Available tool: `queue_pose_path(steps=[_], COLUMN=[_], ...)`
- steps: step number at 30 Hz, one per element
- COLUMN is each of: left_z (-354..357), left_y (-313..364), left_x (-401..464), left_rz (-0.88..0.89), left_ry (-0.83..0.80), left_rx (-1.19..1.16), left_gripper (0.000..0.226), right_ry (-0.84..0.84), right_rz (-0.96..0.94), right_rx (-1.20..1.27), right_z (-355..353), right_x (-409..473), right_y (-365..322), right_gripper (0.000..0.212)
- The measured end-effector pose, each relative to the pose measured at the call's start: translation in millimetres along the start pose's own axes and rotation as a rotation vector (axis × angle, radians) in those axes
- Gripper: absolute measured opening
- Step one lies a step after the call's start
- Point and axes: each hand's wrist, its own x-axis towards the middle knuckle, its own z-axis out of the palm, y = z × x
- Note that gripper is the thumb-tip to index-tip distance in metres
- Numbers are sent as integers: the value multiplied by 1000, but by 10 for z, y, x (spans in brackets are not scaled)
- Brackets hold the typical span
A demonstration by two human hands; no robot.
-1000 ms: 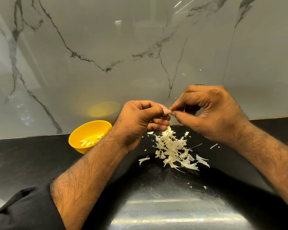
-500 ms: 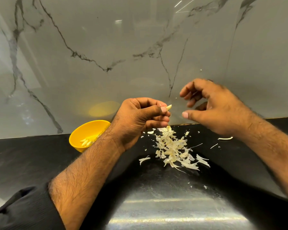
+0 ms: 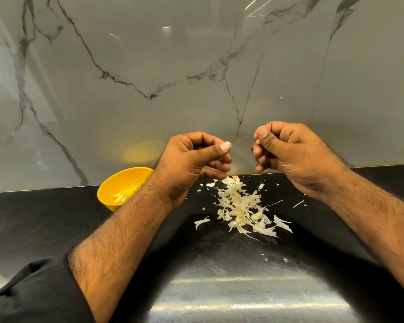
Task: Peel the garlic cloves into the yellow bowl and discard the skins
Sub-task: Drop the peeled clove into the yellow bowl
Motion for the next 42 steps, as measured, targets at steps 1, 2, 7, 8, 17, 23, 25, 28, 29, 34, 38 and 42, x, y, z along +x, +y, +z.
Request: queue_pose_path(steps=[1,2,7,8,17,23,25,28,29,34,38,42], left_z=[-23,-40,-36,-40,-303,-1064,-1362,-1649,-1711,-1812,-1685,-1339], left_y=[0,0,-53,-54,50,328,437,528,547,580,610,579], left_x=[10,11,-1,1,-135,-419,-511,-647,-682,-709,-631,-447], left_rz=[10,18,42,52,124,35,24,-10,-29,-94,-58,-6], left_ry=[11,19,23,20,152,270,357,423,424,407,405,320], left_rx=[32,62,208,239,389,534,578,667,688,742,749,770], left_gripper=[20,21,20,19,15,14,17,24,25,27,27,26], right_ry=[-5,-11,-82,-80,12,-128,-178,-260,-290,-359,-407,-349], right_rz=[13,15,56,78,108,40,29,60,60,89,117,97], right_rx=[-1,-11,-107,-96,-115,-198,-235,-354,-431,-522,-525,-533], right_z=[0,7,26,24,154,842,1209,1639,1739,1819,1512,836], right_x=[-3,-9,-35,-43,-60,121,258,431,477,567,547,469], right_y=[2,-1,20,24,-78,-301,-340,-328,-324,-373,-473,-480], right_gripper=[20,17,14,17,9,8,9,4,4,10,34,31])
